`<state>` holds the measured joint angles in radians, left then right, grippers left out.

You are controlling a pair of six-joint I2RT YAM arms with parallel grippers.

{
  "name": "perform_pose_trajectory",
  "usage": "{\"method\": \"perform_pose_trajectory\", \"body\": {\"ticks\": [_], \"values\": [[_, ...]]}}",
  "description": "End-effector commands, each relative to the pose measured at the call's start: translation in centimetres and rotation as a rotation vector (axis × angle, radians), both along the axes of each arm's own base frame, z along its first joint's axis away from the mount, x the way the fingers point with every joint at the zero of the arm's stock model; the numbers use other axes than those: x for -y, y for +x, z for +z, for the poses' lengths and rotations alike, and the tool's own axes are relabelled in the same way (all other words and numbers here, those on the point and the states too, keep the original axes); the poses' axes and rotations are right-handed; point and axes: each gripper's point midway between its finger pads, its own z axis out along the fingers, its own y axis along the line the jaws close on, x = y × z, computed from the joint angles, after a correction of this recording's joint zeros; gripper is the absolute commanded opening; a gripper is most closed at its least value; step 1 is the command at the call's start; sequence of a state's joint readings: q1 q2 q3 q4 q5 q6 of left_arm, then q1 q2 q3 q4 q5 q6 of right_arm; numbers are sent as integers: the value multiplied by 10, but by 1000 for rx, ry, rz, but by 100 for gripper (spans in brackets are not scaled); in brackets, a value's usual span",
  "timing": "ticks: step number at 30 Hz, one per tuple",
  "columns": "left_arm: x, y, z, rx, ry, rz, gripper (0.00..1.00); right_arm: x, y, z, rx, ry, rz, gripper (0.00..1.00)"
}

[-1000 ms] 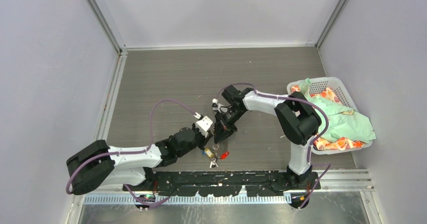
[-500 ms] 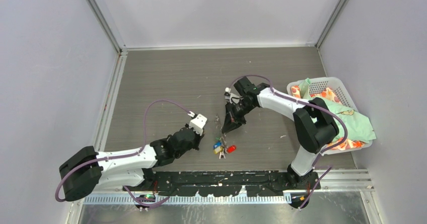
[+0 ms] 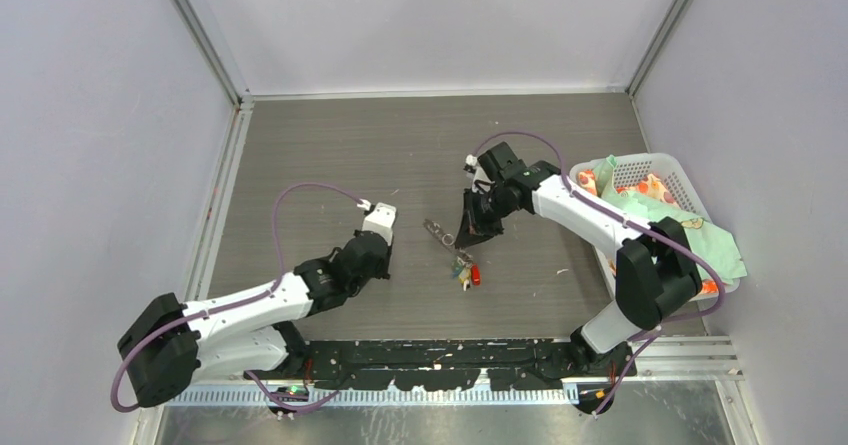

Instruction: Remove the keys from the keyring

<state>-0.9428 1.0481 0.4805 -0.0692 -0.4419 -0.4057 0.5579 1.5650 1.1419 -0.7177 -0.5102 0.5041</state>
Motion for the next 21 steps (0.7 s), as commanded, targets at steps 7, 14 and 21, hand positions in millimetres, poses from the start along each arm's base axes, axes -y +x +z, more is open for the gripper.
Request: {"method": "perform_pose_trajectory", "body": {"ticks": [7,14,21], "values": [[-15,21,12,-99,-79,104,11,48,52,23,246,-245,-185,1],[-18,31,17,-142,-95,120,53,61,84,31,353,-320,-286,1],[-14,33,38,-134,-126,102,95,71,105,27,405,-350,-382,1]]}}
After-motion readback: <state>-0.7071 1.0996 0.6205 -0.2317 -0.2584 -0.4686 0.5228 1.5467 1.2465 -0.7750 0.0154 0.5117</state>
